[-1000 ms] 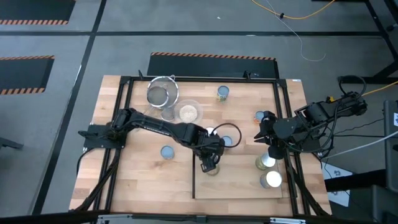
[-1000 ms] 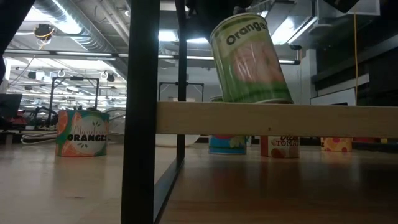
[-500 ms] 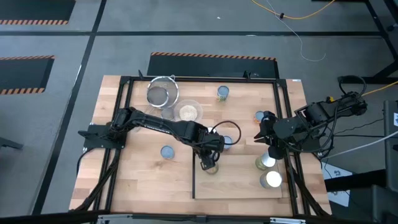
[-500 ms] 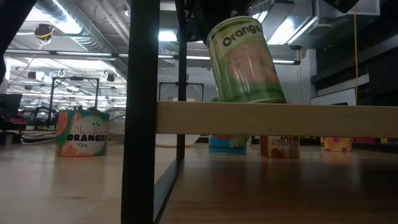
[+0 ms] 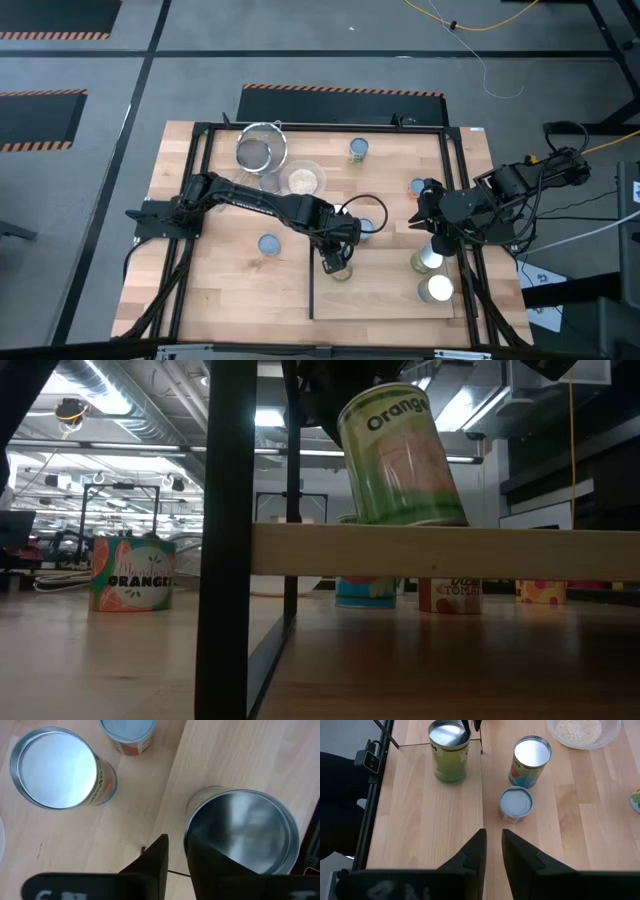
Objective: Pick and place cans onto a shelf
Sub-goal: Put the light green can on the shelf
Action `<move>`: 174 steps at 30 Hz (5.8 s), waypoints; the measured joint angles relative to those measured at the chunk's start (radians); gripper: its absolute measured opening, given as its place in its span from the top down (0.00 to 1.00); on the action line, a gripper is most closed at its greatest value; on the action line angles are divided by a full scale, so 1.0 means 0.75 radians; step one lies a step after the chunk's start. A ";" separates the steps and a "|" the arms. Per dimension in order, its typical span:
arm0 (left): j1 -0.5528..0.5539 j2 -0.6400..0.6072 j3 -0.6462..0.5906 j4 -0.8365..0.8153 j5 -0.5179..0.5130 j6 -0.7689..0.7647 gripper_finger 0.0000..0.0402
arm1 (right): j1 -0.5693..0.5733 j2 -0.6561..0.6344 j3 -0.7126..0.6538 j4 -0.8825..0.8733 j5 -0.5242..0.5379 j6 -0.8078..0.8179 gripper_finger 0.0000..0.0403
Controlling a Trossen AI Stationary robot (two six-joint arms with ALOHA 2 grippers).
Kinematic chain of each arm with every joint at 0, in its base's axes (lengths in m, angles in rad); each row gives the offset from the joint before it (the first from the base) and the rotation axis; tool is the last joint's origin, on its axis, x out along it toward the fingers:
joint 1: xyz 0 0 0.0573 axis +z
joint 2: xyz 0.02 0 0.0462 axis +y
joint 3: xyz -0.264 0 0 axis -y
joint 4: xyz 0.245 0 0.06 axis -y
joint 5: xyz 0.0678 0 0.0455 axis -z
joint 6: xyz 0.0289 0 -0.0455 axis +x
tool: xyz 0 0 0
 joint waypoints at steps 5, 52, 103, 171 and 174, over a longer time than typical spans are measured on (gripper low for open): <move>0.000 0.000 0.000 0.008 0.001 -0.001 0.82 | 0.000 0.000 0.000 0.000 0.000 0.000 0.84; -0.161 -0.617 -0.008 -0.174 -0.308 0.242 0.84 | 0.000 0.313 -0.001 0.588 -0.073 -0.179 0.84; -0.408 -1.062 -1.285 0.787 -0.319 0.100 0.83 | 0.007 0.868 0.005 1.002 -0.279 -0.431 0.84; -0.408 -1.061 -1.285 0.847 -0.319 0.055 0.83 | 0.735 0.600 0.000 0.415 0.202 0.479 0.97; -0.408 -1.061 -1.285 0.847 -0.320 0.055 0.83 | 0.735 0.607 0.000 0.384 0.201 0.479 0.96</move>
